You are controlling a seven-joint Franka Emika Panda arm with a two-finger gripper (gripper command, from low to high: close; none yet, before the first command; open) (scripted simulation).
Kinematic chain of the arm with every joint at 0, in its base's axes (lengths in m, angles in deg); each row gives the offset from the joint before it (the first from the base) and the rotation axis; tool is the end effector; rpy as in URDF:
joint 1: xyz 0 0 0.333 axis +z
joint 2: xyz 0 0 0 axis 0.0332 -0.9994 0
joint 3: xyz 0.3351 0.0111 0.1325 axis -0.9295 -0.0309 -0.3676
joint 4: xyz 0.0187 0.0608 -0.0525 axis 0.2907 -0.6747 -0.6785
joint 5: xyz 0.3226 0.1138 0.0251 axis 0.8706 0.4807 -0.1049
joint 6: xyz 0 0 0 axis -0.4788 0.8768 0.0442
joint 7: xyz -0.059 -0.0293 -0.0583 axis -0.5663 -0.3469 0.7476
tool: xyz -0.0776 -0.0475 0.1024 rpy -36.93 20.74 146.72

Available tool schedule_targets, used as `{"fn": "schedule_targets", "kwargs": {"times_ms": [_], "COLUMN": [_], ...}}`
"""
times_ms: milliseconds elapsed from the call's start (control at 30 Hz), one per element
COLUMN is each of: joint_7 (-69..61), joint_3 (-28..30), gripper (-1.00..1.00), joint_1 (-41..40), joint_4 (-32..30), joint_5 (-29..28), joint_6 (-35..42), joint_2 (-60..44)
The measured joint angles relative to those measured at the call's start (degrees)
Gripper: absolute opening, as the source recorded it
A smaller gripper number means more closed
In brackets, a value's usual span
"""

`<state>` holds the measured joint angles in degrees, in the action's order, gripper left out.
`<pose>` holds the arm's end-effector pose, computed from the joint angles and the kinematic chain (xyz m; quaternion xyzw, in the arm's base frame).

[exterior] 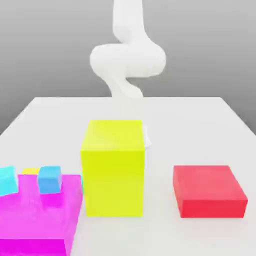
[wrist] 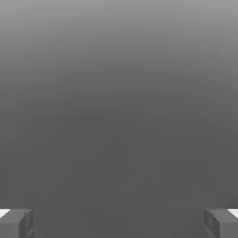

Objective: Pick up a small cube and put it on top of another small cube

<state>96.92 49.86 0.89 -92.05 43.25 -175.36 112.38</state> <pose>0.2966 -0.0091 0.7229 -0.8503 0.3457 -0.3520 0.1833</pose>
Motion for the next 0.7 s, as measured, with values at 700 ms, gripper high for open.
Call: {"fn": "schedule_targets", "kwargs": {"times_ms": [700], "joint_7": [-52.9], "joint_3": [37.6], "gripper": [0.00], "joint_1": [-3.1], "joint_4": [-22.1], "joint_5": [7.9], "joint_6": [-23.8], "joint_2": [-41.0]}}
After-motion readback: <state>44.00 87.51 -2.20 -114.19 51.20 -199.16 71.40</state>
